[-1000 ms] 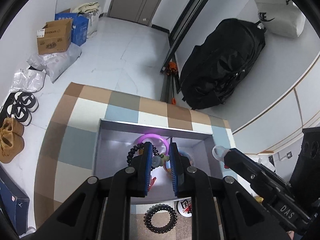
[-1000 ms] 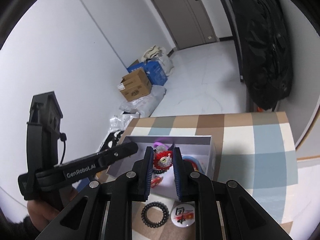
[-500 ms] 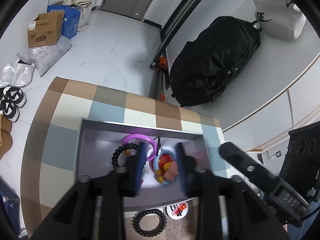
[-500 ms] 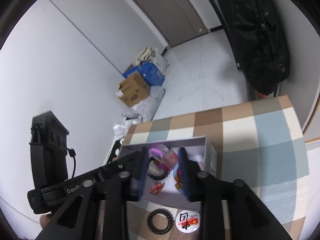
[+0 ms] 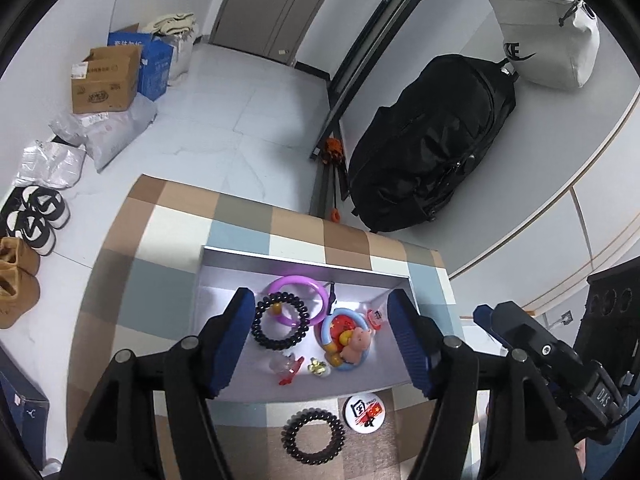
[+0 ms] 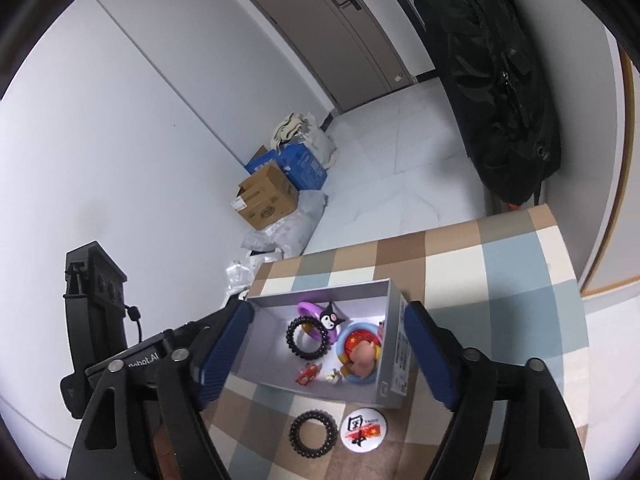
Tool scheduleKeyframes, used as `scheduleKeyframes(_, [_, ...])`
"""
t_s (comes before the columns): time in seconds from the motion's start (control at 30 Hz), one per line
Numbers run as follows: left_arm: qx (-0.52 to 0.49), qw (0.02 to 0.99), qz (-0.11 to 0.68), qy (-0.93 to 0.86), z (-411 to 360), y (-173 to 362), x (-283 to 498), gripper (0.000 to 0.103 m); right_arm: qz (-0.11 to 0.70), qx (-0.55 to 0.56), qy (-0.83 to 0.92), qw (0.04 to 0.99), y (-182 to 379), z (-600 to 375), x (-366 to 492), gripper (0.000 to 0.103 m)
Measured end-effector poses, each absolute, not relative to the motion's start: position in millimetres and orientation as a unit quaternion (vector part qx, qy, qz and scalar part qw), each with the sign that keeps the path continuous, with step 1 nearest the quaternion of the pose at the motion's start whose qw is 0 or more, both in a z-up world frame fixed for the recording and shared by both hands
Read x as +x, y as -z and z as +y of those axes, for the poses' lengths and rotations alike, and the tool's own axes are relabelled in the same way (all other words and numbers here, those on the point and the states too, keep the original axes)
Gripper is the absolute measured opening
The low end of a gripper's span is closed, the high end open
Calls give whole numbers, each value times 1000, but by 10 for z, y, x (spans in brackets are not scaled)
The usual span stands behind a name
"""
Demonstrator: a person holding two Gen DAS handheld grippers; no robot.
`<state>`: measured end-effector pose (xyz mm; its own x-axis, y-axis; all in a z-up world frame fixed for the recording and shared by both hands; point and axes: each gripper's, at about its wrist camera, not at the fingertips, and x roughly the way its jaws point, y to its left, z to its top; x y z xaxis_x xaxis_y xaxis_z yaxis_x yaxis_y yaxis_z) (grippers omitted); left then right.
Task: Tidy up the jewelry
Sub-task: 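Carry both held items into the silver box and open both tools, then withdraw both tools from the box toward the coil bracelet and badge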
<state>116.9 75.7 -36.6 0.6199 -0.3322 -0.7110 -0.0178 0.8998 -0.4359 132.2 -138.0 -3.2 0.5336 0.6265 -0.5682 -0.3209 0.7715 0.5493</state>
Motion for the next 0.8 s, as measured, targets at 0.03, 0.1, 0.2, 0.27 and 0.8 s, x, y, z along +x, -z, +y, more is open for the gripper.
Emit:
scheduleKeyframes(0.03, [-203,878,426,88,758,362,1153,64,394,190,-277,855,23,-1379,1306,83])
scheduleKeyframes(0.1, [-197,883,418,81,760,337,1097,64,392,185,-276,858,7,-1372,1274,87])
scheduleKeyframes(0.2, [-178,892,410,69,743,305,1027,64,389,176,-278,860,-19,-1365,1221,92])
scheduleKeyframes(0.27, [-165,896,408,66,728,299,983,64,386,169,-278,863,-37,-1363,1173,94])
scheduleKeyframes(0.8, [-123,901,405,99,542,478,588,82,381,125,-224,889,8,-1397,797,103])
